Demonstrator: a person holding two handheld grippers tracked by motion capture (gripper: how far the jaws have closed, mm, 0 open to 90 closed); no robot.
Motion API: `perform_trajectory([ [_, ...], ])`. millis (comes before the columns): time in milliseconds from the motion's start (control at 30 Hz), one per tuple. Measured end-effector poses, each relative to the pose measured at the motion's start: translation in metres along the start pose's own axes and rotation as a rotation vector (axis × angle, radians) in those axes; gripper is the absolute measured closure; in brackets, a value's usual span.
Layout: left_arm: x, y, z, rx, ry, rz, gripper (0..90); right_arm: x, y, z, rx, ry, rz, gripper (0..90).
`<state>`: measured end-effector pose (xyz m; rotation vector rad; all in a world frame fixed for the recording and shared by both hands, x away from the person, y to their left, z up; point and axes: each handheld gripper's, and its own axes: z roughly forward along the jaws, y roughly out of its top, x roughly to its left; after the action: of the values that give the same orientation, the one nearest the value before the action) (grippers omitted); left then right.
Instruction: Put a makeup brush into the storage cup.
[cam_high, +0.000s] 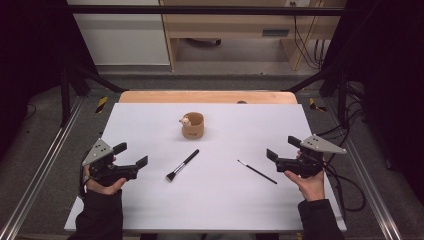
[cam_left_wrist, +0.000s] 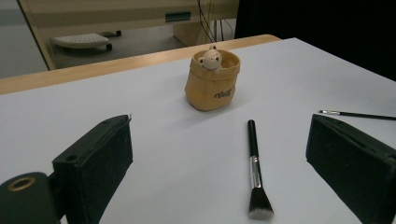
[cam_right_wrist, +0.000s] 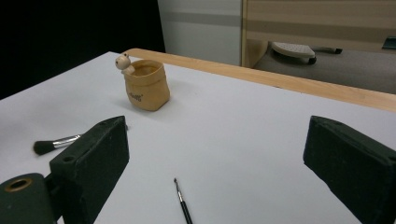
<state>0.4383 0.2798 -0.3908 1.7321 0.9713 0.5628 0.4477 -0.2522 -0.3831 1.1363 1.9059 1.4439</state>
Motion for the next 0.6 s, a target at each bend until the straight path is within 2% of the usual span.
perform_trajectory([
  [433, 0.0018, -0.0056, 0.0019, 0.022, 0.014, -0.001, 6.1, 0.001, 0.0005, 0.003, 0.037, 0.0, -0.025, 7.7],
  [600, 0.0011, -0.0075, 0.0046, 0.033, 0.011, 0.001, 6.1, 0.0066, 0.001, 0.009, 0.061, 0.004, -0.044, 7.8],
])
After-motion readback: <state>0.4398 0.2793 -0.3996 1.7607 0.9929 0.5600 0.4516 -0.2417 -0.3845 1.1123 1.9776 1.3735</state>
